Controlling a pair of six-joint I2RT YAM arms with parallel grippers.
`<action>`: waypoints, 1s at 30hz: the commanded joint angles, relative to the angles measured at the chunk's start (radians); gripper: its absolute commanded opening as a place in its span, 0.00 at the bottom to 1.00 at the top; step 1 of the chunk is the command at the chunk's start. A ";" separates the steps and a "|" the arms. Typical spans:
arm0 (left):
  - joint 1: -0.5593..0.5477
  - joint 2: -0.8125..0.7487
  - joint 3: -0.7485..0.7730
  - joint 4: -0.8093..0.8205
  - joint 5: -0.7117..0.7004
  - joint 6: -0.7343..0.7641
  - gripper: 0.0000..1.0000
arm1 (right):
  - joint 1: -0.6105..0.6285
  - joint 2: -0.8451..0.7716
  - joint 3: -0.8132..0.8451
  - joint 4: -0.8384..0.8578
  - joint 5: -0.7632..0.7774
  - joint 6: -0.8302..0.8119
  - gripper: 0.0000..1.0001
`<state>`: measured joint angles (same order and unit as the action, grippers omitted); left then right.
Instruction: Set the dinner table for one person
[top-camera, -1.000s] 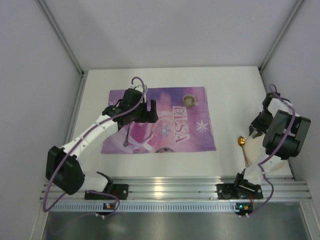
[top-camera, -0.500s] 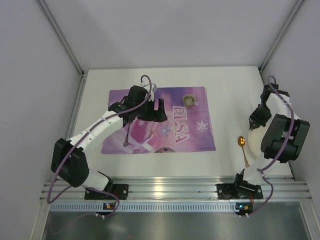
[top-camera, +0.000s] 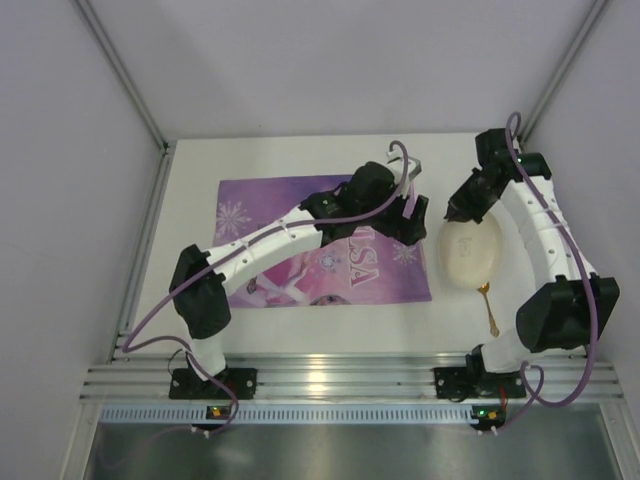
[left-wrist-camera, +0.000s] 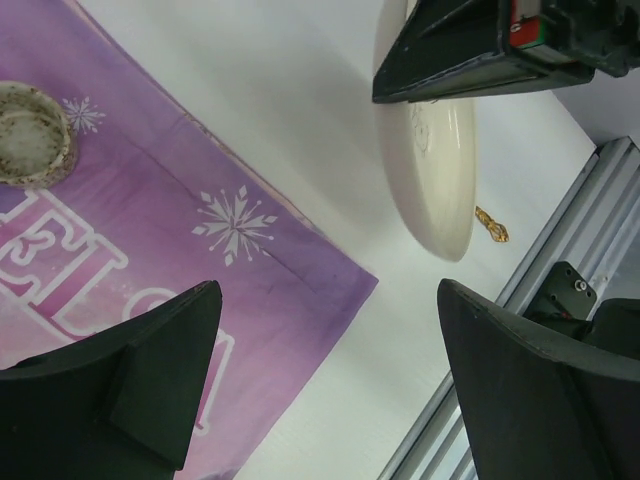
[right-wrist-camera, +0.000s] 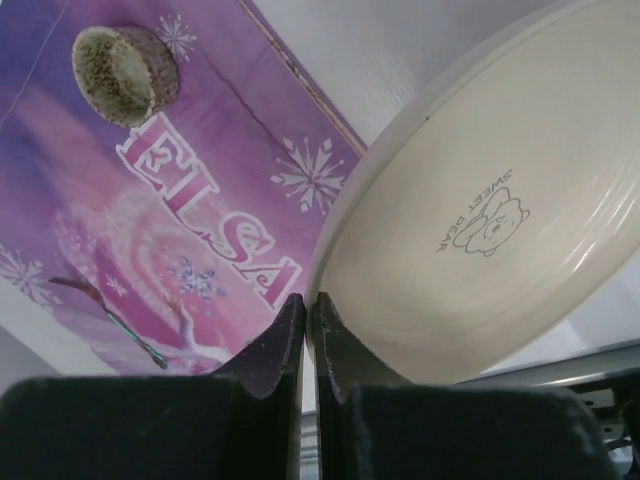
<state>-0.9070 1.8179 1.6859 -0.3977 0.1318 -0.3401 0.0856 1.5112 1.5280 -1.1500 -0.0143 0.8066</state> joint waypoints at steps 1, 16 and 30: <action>-0.044 0.018 0.061 0.049 -0.113 0.013 0.94 | 0.022 -0.019 0.046 -0.044 -0.032 0.134 0.00; -0.164 0.060 0.049 0.082 -0.300 0.061 0.77 | 0.025 -0.095 0.027 -0.017 -0.205 0.302 0.00; -0.171 0.098 0.106 0.051 -0.423 0.070 0.00 | 0.026 -0.197 -0.084 -0.001 -0.338 0.345 0.00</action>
<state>-1.0763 1.9255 1.7248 -0.3805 -0.2409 -0.2855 0.0963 1.3678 1.4586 -1.1263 -0.3050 1.1603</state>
